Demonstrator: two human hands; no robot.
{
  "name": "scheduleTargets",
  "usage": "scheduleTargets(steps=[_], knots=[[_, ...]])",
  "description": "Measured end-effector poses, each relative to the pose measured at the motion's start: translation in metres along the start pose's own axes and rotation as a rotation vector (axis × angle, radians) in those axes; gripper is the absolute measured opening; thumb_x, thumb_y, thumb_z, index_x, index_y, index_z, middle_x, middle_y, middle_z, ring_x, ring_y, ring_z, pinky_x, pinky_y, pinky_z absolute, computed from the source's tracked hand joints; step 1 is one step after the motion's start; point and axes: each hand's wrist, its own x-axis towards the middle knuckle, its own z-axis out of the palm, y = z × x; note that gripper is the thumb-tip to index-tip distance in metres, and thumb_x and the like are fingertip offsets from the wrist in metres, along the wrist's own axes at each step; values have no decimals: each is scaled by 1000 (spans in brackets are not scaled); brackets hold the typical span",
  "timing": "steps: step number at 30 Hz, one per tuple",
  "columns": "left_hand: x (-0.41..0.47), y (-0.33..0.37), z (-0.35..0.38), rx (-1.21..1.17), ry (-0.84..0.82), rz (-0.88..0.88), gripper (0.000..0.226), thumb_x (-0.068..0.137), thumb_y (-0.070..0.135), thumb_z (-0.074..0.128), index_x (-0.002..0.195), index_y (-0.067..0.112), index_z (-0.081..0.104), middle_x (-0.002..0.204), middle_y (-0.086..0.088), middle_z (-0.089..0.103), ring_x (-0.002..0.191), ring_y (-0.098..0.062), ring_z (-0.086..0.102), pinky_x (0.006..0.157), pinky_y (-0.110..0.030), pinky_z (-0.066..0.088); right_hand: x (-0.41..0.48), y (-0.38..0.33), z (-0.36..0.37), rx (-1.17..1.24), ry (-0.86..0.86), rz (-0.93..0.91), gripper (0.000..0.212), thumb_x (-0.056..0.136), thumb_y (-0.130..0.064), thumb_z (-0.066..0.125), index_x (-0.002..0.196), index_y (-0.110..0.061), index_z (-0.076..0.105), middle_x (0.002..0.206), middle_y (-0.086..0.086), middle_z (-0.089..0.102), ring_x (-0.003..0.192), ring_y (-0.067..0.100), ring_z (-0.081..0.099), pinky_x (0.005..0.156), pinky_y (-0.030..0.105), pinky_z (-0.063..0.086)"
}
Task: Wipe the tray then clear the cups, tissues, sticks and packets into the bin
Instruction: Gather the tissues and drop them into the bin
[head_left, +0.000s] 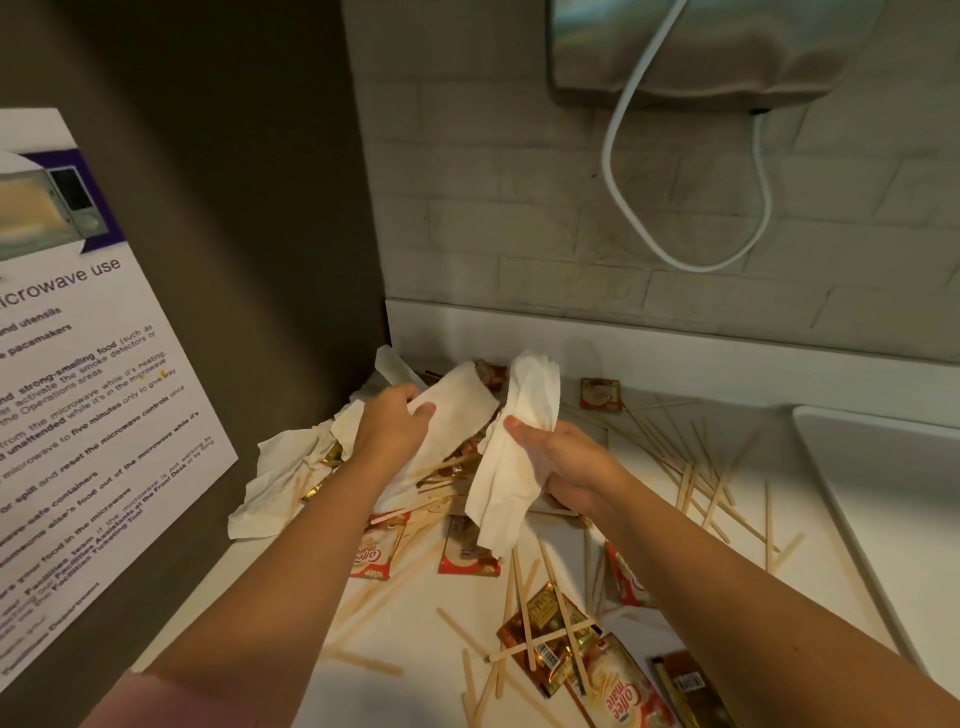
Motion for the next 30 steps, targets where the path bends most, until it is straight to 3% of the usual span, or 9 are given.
scheduleTargets(steps=[8, 13, 17, 19, 21, 23, 25, 28, 30], knots=[[-14, 35, -6, -249, -19, 156, 17, 94, 21, 52, 97, 6, 60, 82, -1, 56, 75, -14, 52, 57, -21, 36, 1, -10, 17, 98, -75, -179, 18, 93, -18, 55, 105, -9, 65, 108, 11, 70, 101, 24, 67, 91, 39, 52], [-15, 41, -7, -328, -123, 171, 16, 96, 22, 49, 100, 10, 57, 92, -3, 61, 87, -19, 59, 74, -30, 45, 0, -15, 15, 97, -114, -213, 17, 93, -15, 55, 105, -10, 66, 101, 6, 73, 95, 18, 70, 79, 29, 56], [-13, 40, -4, -481, -242, 106, 26, 97, 29, 46, 108, 11, 61, 102, -7, 66, 97, -25, 62, 84, -37, 49, 3, -13, 13, 149, -123, -206, 19, 92, -12, 55, 108, -6, 64, 103, 9, 72, 98, 23, 68, 87, 37, 54], [-11, 38, -1, -544, -275, 35, 35, 96, 38, 45, 114, 13, 62, 105, -8, 66, 99, -25, 62, 89, -40, 49, 5, -12, 10, 154, -85, -203, 16, 92, -11, 55, 104, -6, 64, 98, 9, 72, 93, 22, 70, 83, 36, 55], [-6, 34, 5, -596, -284, -32, 36, 96, 42, 43, 109, 15, 64, 98, -5, 66, 94, -20, 61, 84, -35, 51, 8, -11, 7, 156, -35, -194, 14, 92, -10, 55, 102, -4, 64, 95, 9, 72, 87, 20, 71, 76, 33, 57], [3, 29, 10, -603, -247, -83, 33, 98, 37, 41, 98, 13, 64, 83, 0, 63, 76, -14, 58, 67, -25, 47, 9, -11, 2, 160, 17, -176, 17, 91, -12, 58, 103, -1, 63, 92, 8, 72, 84, 20, 71, 70, 33, 58], [16, 18, 14, -587, -195, -144, 30, 99, 26, 42, 103, 6, 64, 77, 0, 59, 65, -12, 53, 57, -22, 41, 12, -10, -3, 158, 70, -151, 23, 89, -14, 61, 108, -1, 61, 95, 10, 71, 86, 22, 70, 72, 35, 57], [35, -3, 19, -488, -129, -199, 29, 97, 17, 43, 119, 7, 58, 98, -12, 60, 79, -22, 56, 66, -30, 47, 19, -11, -11, 168, 153, -118, 45, 84, -18, 68, 121, 1, 52, 109, 15, 67, 96, 27, 67, 80, 41, 56], [43, -8, 20, -429, -94, -206, 30, 97, 19, 42, 124, 14, 55, 106, -10, 53, 91, -26, 54, 75, -35, 49, 20, -12, -14, 180, 178, -111, 50, 83, -17, 69, 125, 2, 49, 111, 15, 66, 97, 28, 67, 80, 42, 55]])
